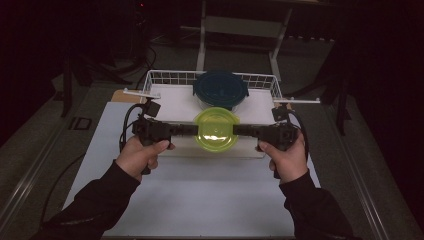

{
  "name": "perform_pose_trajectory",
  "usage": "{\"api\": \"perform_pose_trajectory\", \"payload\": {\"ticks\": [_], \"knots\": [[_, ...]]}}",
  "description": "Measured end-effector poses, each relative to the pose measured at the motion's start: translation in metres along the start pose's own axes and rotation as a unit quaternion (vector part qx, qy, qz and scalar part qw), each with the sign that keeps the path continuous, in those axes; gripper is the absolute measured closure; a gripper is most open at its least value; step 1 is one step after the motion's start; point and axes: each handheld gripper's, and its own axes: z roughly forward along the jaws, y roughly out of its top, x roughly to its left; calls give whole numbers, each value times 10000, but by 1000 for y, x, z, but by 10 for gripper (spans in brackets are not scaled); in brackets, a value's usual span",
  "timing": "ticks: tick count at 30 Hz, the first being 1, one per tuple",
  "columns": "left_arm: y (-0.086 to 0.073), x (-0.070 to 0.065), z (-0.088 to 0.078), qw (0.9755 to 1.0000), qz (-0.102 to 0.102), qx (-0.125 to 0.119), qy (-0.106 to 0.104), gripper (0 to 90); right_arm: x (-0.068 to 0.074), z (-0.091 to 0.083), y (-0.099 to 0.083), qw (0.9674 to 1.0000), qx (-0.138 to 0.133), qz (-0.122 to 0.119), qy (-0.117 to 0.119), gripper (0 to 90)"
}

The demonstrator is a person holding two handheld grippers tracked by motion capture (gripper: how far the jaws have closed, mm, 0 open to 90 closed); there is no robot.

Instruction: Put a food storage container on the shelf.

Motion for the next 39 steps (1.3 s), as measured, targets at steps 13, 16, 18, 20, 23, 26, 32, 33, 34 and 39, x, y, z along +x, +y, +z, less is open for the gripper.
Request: {"api": "perform_pose_trajectory", "payload": {"ticks": [13, 16, 18, 20, 23, 26, 32, 33, 34, 39], "knots": [[57, -9, -2, 9996, 247, -149, -4, 823, 9, -12, 53, 9993, -307, -105, -166, 816], [64, -8, -1, 9996, 239, -165, 0, 824, 7, -12, 60, 9993, -320, -85, -193, 816], [72, -7, 1, 9995, 230, -198, 25, 824, 7, -12, 71, 9988, -368, -83, -302, 814], [80, -6, 2, 9995, 231, -199, 76, 823, 7, -12, 75, 9986, -391, -77, -356, 813], [91, -5, 5, 9995, 203, -193, 112, 823, 3, -10, 87, 9979, -456, 3, -462, 811], [98, 1, 9, 9997, 106, -217, 84, 823, 0, -8, 95, 9972, -483, 35, -574, 809], [107, 13, 17, 9997, -134, -190, 53, 821, -8, -3, 107, 9967, -374, 175, -692, 806], [107, 13, 17, 9997, -134, -190, 53, 821, -9, -2, 108, 9966, -373, 182, -714, 806], [109, 15, 18, 9997, -170, -186, 62, 820, -11, -1, 109, 9964, -361, 217, -731, 806], [112, 21, 23, 9992, -351, -199, 24, 819, -17, 1, 113, 9961, -354, 336, -738, 805]]}}
